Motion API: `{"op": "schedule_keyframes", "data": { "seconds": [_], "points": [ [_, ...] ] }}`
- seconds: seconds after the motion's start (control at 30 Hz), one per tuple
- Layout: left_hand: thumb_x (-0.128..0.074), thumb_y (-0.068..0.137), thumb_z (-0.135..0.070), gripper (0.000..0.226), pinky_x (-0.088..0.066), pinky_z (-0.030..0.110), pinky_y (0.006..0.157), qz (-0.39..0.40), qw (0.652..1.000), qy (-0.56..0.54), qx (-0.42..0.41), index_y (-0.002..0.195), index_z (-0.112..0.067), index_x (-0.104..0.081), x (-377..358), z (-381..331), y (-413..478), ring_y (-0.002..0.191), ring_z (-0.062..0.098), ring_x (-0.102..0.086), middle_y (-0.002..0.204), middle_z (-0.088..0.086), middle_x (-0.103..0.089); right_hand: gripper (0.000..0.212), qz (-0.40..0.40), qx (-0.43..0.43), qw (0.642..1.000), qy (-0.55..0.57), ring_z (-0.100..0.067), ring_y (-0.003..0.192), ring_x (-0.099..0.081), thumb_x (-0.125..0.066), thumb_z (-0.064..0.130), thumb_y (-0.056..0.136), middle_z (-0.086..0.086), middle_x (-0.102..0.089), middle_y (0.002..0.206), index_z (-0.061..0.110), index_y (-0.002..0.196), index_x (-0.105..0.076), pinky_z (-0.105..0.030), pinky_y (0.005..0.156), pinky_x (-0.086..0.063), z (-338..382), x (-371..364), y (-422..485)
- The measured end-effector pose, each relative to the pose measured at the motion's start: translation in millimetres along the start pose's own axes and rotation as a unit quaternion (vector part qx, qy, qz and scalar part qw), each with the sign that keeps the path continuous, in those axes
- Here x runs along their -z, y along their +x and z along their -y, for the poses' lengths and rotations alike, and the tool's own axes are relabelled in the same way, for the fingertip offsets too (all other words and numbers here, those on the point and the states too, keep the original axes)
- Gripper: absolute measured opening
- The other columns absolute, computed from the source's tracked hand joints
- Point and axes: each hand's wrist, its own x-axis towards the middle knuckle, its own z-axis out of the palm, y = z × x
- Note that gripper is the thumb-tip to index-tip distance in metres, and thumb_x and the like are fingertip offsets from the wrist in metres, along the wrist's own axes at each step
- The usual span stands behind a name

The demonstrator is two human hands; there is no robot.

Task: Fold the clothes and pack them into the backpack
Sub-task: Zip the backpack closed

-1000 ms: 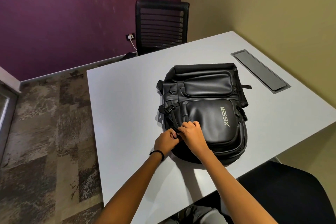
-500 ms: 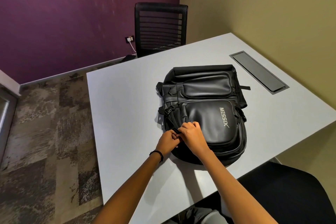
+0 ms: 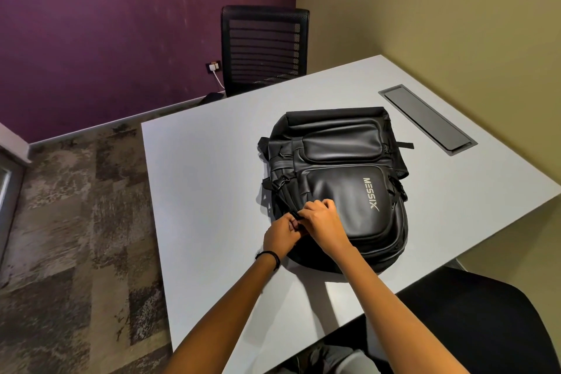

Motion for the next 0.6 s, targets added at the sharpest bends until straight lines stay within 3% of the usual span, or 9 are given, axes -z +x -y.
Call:
{"op": "schedule_keyframes", "data": {
  "seconds": [0.07,0.2,0.27,0.37,0.5,0.6],
  "points": [
    [-0.06,0.085,-0.024,0.029,-0.041,0.03,0.06,-0.001,1.0,-0.001,-0.017,0.066,-0.027,-0.038,0.8,2.7,2.9,0.063,0.021,-0.052,0.063,-0.005,-0.049,0.002,0.003,-0.008,1.0,0.021,-0.023,0.07,-0.057,-0.07,0.014,0.076,0.001,-0.062,0.072,0.015,0.075,-0.069,-0.031,0.075,-0.028,-3.6,1.9,0.2],
    [-0.061,0.088,-0.02,0.023,-0.042,0.024,0.056,0.061,0.995,-0.078,-0.033,0.072,-0.025,-0.045,7.0,12.0,9.2,0.051,0.009,-0.056,0.062,-0.002,-0.054,0.009,0.02,-0.017,0.999,0.047,-0.025,0.083,-0.058,-0.066,0.016,0.083,-0.003,-0.064,0.086,0.012,0.09,-0.07,-0.037,0.08,-0.034,-9.8,5.2,0.9],
    [-0.047,0.095,-0.02,0.012,-0.042,0.022,0.053,0.097,0.982,-0.161,-0.015,0.083,-0.02,-0.048,14.9,11.9,10.1,0.057,0.011,-0.058,0.069,0.003,-0.057,0.011,0.02,-0.018,0.998,0.052,-0.025,0.085,-0.059,-0.066,0.016,0.083,-0.003,-0.064,0.088,0.013,0.092,-0.07,-0.035,0.08,-0.033,-9.9,6.3,1.7],
    [-0.031,0.101,-0.037,0.03,-0.041,0.021,0.048,0.07,0.966,-0.245,0.046,0.094,-0.016,-0.05,23.4,10.2,17.7,0.059,0.015,-0.057,0.071,0.004,-0.057,0.009,0.027,0.0,0.999,0.04,-0.024,0.085,-0.058,-0.065,0.016,0.083,-0.002,-0.061,0.087,0.014,0.091,-0.069,-0.031,0.079,-0.029,-6.7,6.2,3.4],
    [-0.036,0.099,-0.044,0.039,-0.038,0.02,0.046,0.075,0.976,-0.198,0.051,0.074,-0.016,-0.049,22.8,0.9,29.4,0.053,0.014,-0.054,0.062,0.001,-0.054,0.009,0.027,0.059,0.998,-0.003,-0.021,0.064,-0.056,-0.075,0.012,0.071,0.001,-0.054,0.069,0.016,0.077,-0.07,-0.028,0.068,-0.021,4.0,9.9,4.9],
    [-0.043,0.096,-0.019,0.036,-0.034,0.022,0.047,0.047,0.982,-0.175,0.044,0.06,-0.016,-0.039,23.7,-5.8,39.3,0.049,0.015,-0.045,0.054,0.0,-0.047,0.015,0.025,0.099,0.993,-0.052,-0.016,0.058,-0.05,-0.083,0.015,0.065,0.004,-0.05,0.064,0.019,0.071,-0.07,-0.027,0.067,-0.02,6.7,12.9,6.5]
  ]
}}
